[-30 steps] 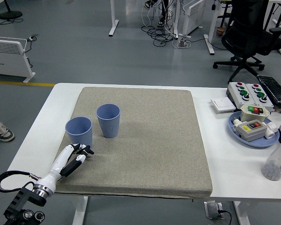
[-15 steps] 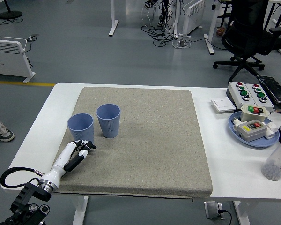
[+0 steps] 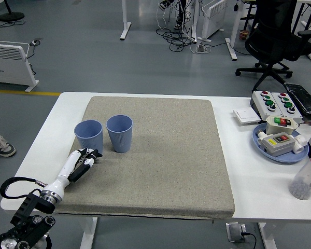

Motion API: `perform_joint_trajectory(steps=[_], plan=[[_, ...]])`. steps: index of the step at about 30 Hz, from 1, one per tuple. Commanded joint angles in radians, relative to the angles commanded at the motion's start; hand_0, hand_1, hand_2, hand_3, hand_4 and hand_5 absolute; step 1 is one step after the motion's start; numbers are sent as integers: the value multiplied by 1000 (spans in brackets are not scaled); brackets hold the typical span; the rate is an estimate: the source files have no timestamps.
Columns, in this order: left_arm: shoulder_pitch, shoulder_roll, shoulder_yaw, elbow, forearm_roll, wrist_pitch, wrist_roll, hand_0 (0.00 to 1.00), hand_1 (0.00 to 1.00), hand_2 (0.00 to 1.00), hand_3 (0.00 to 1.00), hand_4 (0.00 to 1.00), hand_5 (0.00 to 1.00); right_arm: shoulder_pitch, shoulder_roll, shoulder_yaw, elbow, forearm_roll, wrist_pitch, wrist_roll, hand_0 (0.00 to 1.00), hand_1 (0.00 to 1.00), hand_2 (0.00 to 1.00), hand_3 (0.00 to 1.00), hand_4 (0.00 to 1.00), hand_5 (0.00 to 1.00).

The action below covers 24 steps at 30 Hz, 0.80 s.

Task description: Push cup pick cup insert cup

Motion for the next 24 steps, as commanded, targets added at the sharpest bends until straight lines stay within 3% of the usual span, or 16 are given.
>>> perform_joint_trajectory(steps=[15, 24], plan=[[-99, -42, 31, 125, -67, 6, -20, 702, 728, 690, 588, 570, 998, 8, 0, 0, 1, -1, 1, 0, 731, 669, 709, 601, 166, 390], [-144, -52, 53, 181, -106, 1, -34, 704, 730, 690, 585, 566, 998, 10, 1, 4, 1, -9, 3, -1, 731, 669, 709, 600, 167, 391]])
